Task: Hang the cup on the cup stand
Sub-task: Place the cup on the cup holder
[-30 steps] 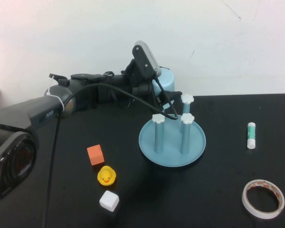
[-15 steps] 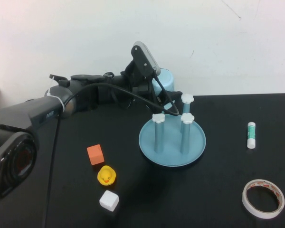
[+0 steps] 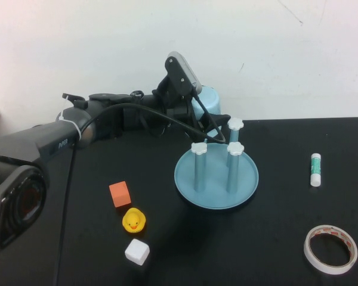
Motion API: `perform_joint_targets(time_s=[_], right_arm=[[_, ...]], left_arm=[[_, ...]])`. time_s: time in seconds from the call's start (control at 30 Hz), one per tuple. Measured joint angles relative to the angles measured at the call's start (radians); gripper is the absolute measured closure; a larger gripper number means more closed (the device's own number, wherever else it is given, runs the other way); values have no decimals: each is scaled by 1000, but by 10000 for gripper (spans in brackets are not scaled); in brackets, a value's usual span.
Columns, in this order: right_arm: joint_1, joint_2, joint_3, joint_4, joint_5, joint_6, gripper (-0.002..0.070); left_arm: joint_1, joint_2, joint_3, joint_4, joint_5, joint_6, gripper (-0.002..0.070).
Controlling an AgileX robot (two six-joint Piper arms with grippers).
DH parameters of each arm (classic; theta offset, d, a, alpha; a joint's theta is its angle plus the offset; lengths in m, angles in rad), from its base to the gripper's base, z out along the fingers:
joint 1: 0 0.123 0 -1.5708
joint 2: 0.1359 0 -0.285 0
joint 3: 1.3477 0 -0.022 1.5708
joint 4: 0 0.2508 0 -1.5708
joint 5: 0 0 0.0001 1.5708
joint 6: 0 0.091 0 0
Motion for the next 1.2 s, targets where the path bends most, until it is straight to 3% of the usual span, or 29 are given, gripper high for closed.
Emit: perform_joint_targets(time_s=[0.83, 1.0, 1.2], right_arm=[[0, 0, 0, 45, 0, 27, 676], [0, 0, 0, 45, 0, 27, 676], [0, 0, 0, 45, 0, 27, 676]], left_arm=[[0, -8, 0, 0, 1, 5, 99], [0, -65, 0, 5, 19, -64, 99], [2, -137, -7, 244, 237, -225, 99]])
